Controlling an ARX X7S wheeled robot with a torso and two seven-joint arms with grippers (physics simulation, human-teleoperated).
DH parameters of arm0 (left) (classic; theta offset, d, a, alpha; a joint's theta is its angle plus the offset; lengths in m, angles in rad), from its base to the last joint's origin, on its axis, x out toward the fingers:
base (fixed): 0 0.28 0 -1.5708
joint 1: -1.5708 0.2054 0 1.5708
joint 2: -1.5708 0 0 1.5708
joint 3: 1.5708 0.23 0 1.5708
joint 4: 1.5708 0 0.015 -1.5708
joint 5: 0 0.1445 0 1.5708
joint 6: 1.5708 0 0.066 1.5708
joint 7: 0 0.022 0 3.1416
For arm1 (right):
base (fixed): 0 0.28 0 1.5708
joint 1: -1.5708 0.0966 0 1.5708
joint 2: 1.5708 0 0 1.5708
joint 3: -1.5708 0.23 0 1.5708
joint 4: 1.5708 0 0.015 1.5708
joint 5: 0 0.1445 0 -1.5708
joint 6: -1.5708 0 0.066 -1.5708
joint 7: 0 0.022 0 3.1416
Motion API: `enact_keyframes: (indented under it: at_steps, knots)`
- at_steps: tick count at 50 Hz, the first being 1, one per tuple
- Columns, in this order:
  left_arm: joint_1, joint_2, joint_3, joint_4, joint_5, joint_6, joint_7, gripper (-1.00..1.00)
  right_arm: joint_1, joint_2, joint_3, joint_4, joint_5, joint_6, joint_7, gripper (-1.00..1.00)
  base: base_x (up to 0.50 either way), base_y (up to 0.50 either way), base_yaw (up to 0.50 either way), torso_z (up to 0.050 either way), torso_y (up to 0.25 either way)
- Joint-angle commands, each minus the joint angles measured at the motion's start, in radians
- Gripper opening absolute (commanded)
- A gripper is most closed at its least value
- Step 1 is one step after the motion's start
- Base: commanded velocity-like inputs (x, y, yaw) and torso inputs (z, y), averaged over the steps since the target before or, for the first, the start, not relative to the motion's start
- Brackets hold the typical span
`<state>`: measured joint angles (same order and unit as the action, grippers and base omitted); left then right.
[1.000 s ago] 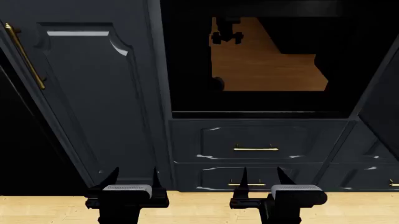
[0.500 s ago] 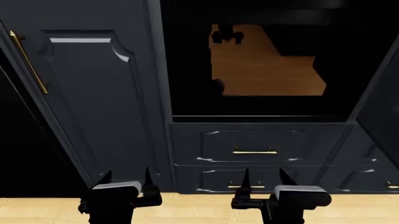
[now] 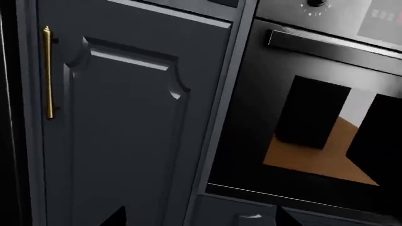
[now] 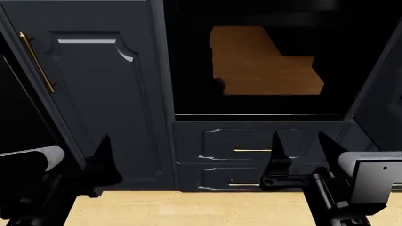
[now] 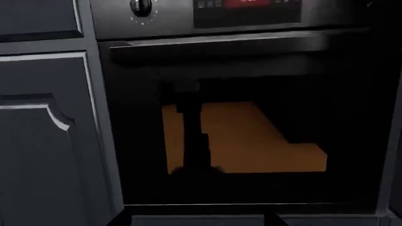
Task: Pick the bar from the counter and place it in the cabinet.
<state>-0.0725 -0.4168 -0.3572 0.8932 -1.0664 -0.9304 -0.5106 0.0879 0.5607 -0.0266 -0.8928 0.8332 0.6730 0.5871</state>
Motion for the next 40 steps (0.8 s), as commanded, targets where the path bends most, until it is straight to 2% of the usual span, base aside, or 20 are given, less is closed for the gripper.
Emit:
enact_keyframes:
  at_steps: [1, 5, 13, 17, 22, 24, 26, 28, 29, 30, 31, 34, 40]
  knots:
    - [-0.157, -0.287, -0.119, 0.131, -0.665, -0.13, -0.392, 1.0, 0.344, 0.571, -0.345, -0.154, 0.53, -0.25, 0.48, 1.0, -0.5, 0.0, 0.0, 0.0, 0.0]
    - [-0.209, -0.355, -0.1, 0.133, -0.776, -0.081, -0.464, 1.0, 0.576, 0.688, -0.644, -0.154, 0.538, -0.408, 0.515, 1.0, -0.5, 0.0, 0.0, 0.0, 0.0]
    - [-0.342, -0.466, -0.038, 0.133, -0.925, 0.0, -0.582, 1.0, 1.018, 0.791, -1.127, -0.154, 0.568, -0.564, 0.513, 1.0, -0.5, 0.0, 0.0, 0.0, 0.0]
    - [-0.418, -0.519, -0.004, 0.137, -0.989, 0.037, -0.626, 1.0, 1.226, 0.826, -1.291, -0.154, 0.615, -0.589, 0.498, 1.0, -0.5, 0.0, 0.0, 0.0, 0.0]
    - [-0.513, -0.587, 0.042, 0.141, -1.08, 0.089, -0.687, 1.0, 1.41, 0.855, -1.365, -0.154, 0.708, -0.562, 0.474, 1.0, -0.5, 0.0, 0.0, 0.0, 0.0]
    - [-0.55, -0.614, 0.054, 0.145, -1.122, 0.107, -0.708, 1.0, 1.449, 0.859, -1.306, -0.154, 0.788, -0.515, 0.469, 1.0, -0.5, 0.0, 0.0, 0.0, 0.0]
    - [-0.599, -0.645, 0.073, 0.146, -1.166, 0.125, -0.73, 1.0, 1.424, 0.854, -1.166, -0.154, 0.881, -0.448, 0.475, 1.0, -0.5, 0.0, 0.0, 0.0, 0.0]
    - [-0.653, -0.668, 0.106, 0.145, -1.202, 0.143, -0.749, 1.0, 1.285, 0.808, -0.88, -0.154, 1.052, -0.308, 0.531, 1.0, -0.5, 0.0, 0.0, 0.0, 0.0]
    - [-0.687, -0.679, 0.131, 0.144, -1.218, 0.151, -0.758, 1.0, 1.135, 0.707, -0.73, -0.154, 1.202, -0.158, 0.632, 1.0, -0.5, 0.0, 0.0, 0.0, 0.0]
    - [-0.719, -0.687, 0.157, 0.142, -1.231, 0.159, -0.767, 1.0, 0.985, 0.562, -0.58, -0.154, 1.352, -0.008, 0.775, 1.0, -0.5, 0.0, 0.0, 0.0, 0.0]
    - [-0.749, -0.693, 0.181, 0.139, -1.24, 0.164, -0.774, 1.0, 0.918, 0.498, -0.43, -0.154, 1.486, 0.142, 0.853, 1.0, -0.5, 0.0, 0.0, 0.0, 0.0]
    - [-0.808, -0.7, 0.229, 0.131, -1.259, 0.171, -0.786, 1.0, 0.966, 0.489, 0.008, -0.145, 1.551, 0.18, 0.894, 1.0, -0.5, 0.0, 0.0, 0.0, 0.0]
    - [-0.852, -0.717, 0.241, 0.122, -1.287, 0.173, -0.79, 1.0, 1.011, 0.493, -0.012, -0.134, 1.575, 0.185, 0.9, 1.0, -0.5, 0.0, 0.0, 0.0, 0.0]
